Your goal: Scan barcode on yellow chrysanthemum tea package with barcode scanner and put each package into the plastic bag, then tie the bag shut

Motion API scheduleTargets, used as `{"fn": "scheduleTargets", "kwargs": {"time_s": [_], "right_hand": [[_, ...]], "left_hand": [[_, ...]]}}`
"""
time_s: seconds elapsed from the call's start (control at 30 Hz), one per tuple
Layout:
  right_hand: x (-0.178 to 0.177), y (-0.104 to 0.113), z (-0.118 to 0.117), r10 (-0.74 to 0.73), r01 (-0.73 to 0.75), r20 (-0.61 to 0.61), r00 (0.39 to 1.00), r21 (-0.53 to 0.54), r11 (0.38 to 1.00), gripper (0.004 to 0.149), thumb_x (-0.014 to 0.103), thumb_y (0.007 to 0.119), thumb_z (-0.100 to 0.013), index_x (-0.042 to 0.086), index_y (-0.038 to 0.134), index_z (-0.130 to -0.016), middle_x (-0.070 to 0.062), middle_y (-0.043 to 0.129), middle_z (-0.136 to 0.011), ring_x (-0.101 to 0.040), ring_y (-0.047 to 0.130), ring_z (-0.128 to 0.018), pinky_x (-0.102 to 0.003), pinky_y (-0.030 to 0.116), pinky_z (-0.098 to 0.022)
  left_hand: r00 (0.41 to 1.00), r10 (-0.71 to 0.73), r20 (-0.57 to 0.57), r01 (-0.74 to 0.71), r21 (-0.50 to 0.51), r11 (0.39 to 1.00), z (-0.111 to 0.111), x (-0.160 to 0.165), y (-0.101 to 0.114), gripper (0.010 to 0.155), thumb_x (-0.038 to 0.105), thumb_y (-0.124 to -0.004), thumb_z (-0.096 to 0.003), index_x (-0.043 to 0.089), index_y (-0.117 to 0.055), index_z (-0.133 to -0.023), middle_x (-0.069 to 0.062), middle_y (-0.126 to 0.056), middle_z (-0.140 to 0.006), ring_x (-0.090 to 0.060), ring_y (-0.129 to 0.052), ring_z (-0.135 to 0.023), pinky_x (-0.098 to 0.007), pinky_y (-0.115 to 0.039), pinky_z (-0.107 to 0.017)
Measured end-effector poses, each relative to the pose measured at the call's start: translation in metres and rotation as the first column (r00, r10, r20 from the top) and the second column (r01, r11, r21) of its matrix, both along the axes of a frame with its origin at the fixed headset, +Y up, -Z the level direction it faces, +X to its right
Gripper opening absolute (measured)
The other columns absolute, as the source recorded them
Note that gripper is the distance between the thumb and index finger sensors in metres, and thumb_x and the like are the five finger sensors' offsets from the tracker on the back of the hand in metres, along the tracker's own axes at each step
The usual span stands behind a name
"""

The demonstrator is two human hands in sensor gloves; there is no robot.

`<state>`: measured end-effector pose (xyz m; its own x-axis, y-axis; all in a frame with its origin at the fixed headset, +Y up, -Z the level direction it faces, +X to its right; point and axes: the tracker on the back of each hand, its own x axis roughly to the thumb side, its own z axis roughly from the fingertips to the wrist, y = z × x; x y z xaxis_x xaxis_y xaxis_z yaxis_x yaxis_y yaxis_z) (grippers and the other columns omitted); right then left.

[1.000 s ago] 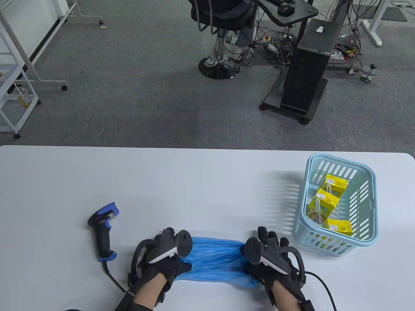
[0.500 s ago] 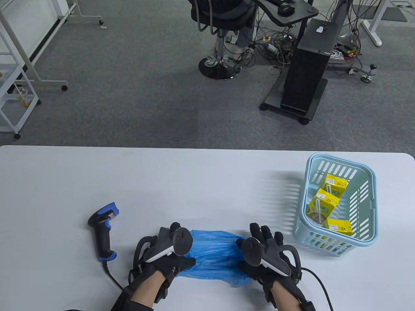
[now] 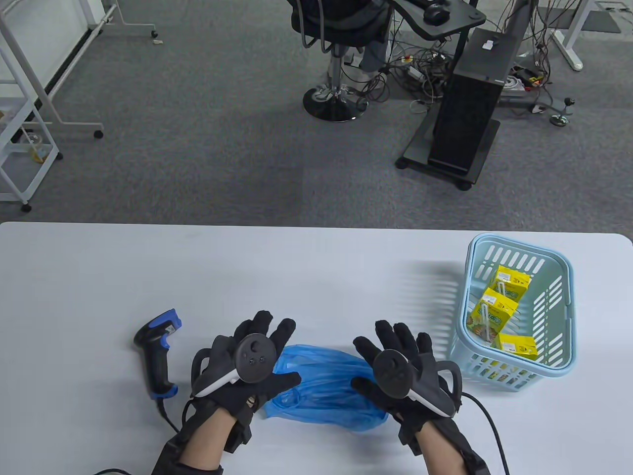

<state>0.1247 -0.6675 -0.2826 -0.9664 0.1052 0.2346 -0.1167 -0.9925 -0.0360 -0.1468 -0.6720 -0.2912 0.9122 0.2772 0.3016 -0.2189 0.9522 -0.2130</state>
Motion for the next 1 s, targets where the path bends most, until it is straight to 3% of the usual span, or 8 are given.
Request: {"fn": "scheduleTargets", "kwargs": {"time_s": [0.2, 0.37, 0.5, 0.6, 0.77, 0.87, 0.93, 1.0], "right_hand": [[-0.009, 0.022, -0.011, 0.057, -0.057, 0.008, 0.998, 0.055, 0.997, 0.093, 0.072, 0.066, -0.028, 0.033, 0.049, -0.11, -0.011, 0.042, -0.116, -0.041, 0.045, -0.108, -0.072, 0.035, -0.073], [0.0, -0.002, -0.011, -0.022, 0.02, -0.037, 0.999, -0.06, 0.998, 0.096, 0.077, 0.06, -0.029, 0.033, 0.042, -0.113, -0.013, 0.039, -0.117, -0.043, 0.043, -0.108, -0.074, 0.034, -0.071], [0.013, -0.01, -0.008, -0.052, 0.05, -0.022, 0.998, -0.057, 0.997, 0.097, 0.077, 0.06, -0.029, 0.032, 0.04, -0.113, -0.013, 0.038, -0.118, -0.043, 0.043, -0.108, -0.074, 0.035, -0.071], [0.019, -0.006, -0.011, -0.076, 0.076, 0.0, 0.997, -0.066, 0.995, 0.097, 0.076, 0.062, -0.029, 0.033, 0.038, -0.113, -0.012, 0.035, -0.118, -0.042, 0.04, -0.109, -0.074, 0.033, -0.071], [0.02, -0.001, -0.009, -0.1, 0.099, -0.007, 0.995, -0.073, 0.992, 0.095, 0.073, 0.065, -0.031, 0.031, 0.039, -0.113, -0.013, 0.035, -0.118, -0.043, 0.039, -0.108, -0.074, 0.032, -0.071], [0.021, 0.001, -0.009, -0.121, 0.12, -0.009, 0.993, -0.079, 0.99, 0.095, 0.072, 0.066, -0.032, 0.031, 0.04, -0.113, -0.013, 0.035, -0.118, -0.043, 0.04, -0.108, -0.074, 0.031, -0.071], [0.021, 0.002, -0.01, -0.136, 0.135, -0.006, 0.991, -0.085, 0.987, 0.094, 0.071, 0.066, -0.032, 0.03, 0.041, -0.113, -0.013, 0.036, -0.118, -0.043, 0.039, -0.108, -0.074, 0.031, -0.071], [0.022, 0.002, -0.01, -0.136, 0.135, -0.006, 0.991, -0.088, 0.987, 0.094, 0.071, 0.066, -0.032, 0.03, 0.041, -0.113, -0.013, 0.036, -0.118, -0.043, 0.04, -0.108, -0.074, 0.031, -0.071]], "left_hand": [[1.0, -0.002, -0.018, 0.003, 0.068, 0.998, 0.008, -0.011, 0.019, 0.1, 0.073, -0.076, -0.0426, 0.03, -0.025, -0.118, -0.025, -0.02, -0.122, -0.06, -0.025, -0.111, -0.081, -0.034, -0.068], [0.998, -0.061, -0.007, 0.062, 0.029, 0.998, 0.006, -0.019, 0.001, 0.104, 0.077, -0.07, -0.0429, 0.026, -0.02, -0.119, -0.026, -0.013, -0.121, -0.063, -0.011, -0.107, -0.083, -0.019, -0.062], [1.0, -0.02, -0.024, 0.02, -0.016, 1.0, 0.001, -0.027, -0.011, 0.104, 0.079, -0.068, -0.0431, 0.027, -0.02, -0.119, -0.025, -0.008, -0.12, -0.061, 0.004, -0.1, -0.082, -0.008, -0.057], [0.994, 0.016, -0.106, -0.012, 0.037, 0.999, 0.001, -0.042, -0.001, 0.104, 0.077, -0.073, -0.0426, 0.028, -0.023, -0.12, -0.024, -0.006, -0.12, -0.061, 0.003, -0.102, -0.083, -0.014, -0.061], [0.955, 0.003, -0.296, 0.034, 0.12, 0.992, -0.004, -0.079, 0.007, 0.105, 0.072, -0.08, -0.0419, 0.031, -0.019, -0.117, -0.023, -0.008, -0.12, -0.062, -0.016, -0.108, -0.082, -0.03, -0.067], [0.911, -0.08, -0.405, 0.114, 0.06, 0.992, -0.012, -0.109, -0.006, 0.101, 0.069, -0.082, -0.0419, 0.038, -0.017, -0.113, -0.022, -0.012, -0.12, -0.061, -0.023, -0.109, -0.082, -0.038, -0.068], [0.846, -0.13, -0.517, 0.157, 0.009, 0.987, -0.014, -0.136, -0.021, 0.101, 0.068, -0.082, -0.0428, 0.041, -0.011, -0.109, -0.024, -0.014, -0.119, -0.061, -0.033, -0.109, -0.08, -0.052, -0.065], [0.79, -0.083, -0.607, 0.105, 0.0, 0.994, -0.012, -0.16, -0.039, 0.101, 0.068, -0.082, -0.0436, 0.041, -0.011, -0.109, -0.025, -0.019, -0.119, -0.06, -0.043, -0.108, -0.077, -0.061, -0.063]]}}
